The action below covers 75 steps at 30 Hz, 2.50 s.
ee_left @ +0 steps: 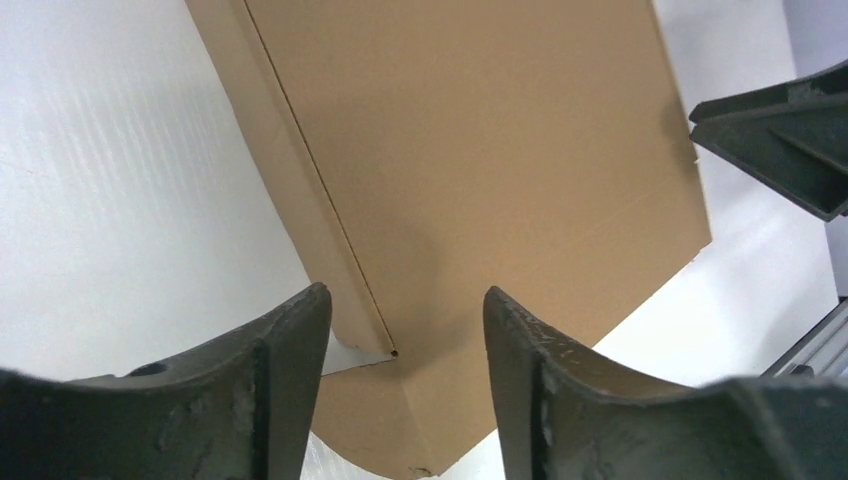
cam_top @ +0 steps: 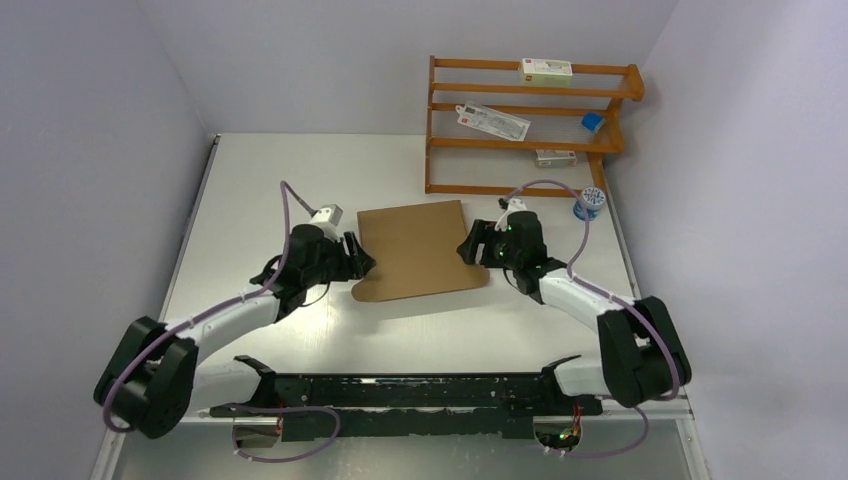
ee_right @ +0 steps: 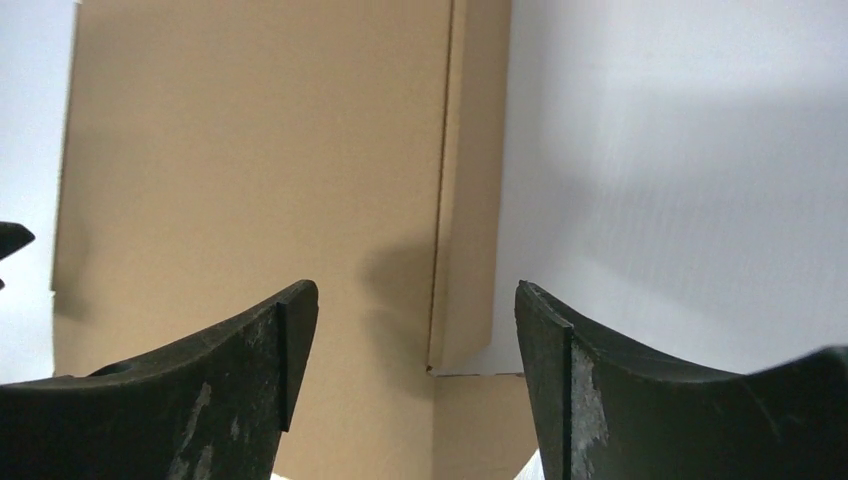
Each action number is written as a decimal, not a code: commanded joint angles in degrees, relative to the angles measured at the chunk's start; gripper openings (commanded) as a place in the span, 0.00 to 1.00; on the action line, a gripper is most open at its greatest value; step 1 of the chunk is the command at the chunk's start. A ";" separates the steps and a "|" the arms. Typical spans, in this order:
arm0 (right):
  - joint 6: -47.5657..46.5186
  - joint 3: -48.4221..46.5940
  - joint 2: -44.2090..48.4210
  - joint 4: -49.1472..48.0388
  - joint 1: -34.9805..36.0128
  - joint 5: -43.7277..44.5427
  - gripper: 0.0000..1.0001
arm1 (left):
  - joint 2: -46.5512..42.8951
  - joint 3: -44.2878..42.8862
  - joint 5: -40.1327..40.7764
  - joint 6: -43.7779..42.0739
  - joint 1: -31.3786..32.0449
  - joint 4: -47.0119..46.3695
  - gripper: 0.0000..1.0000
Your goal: Fold the paper box
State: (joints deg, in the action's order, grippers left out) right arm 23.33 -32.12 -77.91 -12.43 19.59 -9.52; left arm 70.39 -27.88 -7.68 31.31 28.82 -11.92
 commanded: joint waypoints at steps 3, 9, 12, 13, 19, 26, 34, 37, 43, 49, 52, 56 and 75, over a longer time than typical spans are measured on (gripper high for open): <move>-2.86 -1.57 6.69 5.53 0.18 0.50 0.78 | -5.27 1.45 5.01 1.35 0.37 1.96 0.68; -2.99 1.33 4.58 2.25 0.18 -2.81 0.77 | -1.32 1.80 1.58 2.10 0.36 -1.39 0.68; -1.74 2.79 2.55 -1.13 0.66 -4.92 0.76 | 1.45 1.96 -0.96 2.68 0.36 -4.75 0.67; -1.56 3.04 1.96 -1.75 1.27 -5.33 0.76 | 2.21 1.77 -1.53 2.58 0.36 -5.56 0.67; -1.37 3.30 1.79 -1.62 6.02 -5.65 0.74 | 6.12 -1.32 -3.29 1.36 0.36 -7.31 0.65; -3.33 1.82 7.17 6.25 11.99 2.09 0.77 | 7.64 -5.12 0.73 -0.76 0.28 -6.31 0.65; -6.27 -3.09 13.54 17.03 20.08 19.37 0.86 | -5.63 -1.16 13.77 2.77 -0.59 -2.97 0.69; -7.09 -4.90 12.61 19.85 21.22 23.52 0.88 | -11.48 1.59 18.10 3.48 -0.73 -0.41 0.75; -12.74 -7.87 10.21 21.39 27.79 24.20 0.90 | -19.25 5.48 19.08 5.21 -1.03 3.94 0.78; -21.16 -12.53 2.62 23.71 44.90 35.49 0.91 | -24.91 10.78 20.29 8.96 -1.43 5.02 0.86; -26.35 -14.79 -3.13 24.57 53.35 45.06 0.92 | -25.41 12.24 20.10 9.80 -2.01 5.52 0.87; -31.31 -18.30 -11.97 24.52 59.58 54.82 0.92 | -25.11 13.21 18.17 10.34 -3.47 5.51 0.87; -52.60 -13.37 -27.83 -4.32 61.08 74.38 0.43 | -30.01 10.74 15.31 11.13 -4.65 8.49 0.85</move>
State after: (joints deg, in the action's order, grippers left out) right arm -25.34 -47.07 -104.36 -9.17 81.65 61.89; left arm 41.17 -14.74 9.19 42.06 24.77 -4.40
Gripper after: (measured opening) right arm 0.561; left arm 0.855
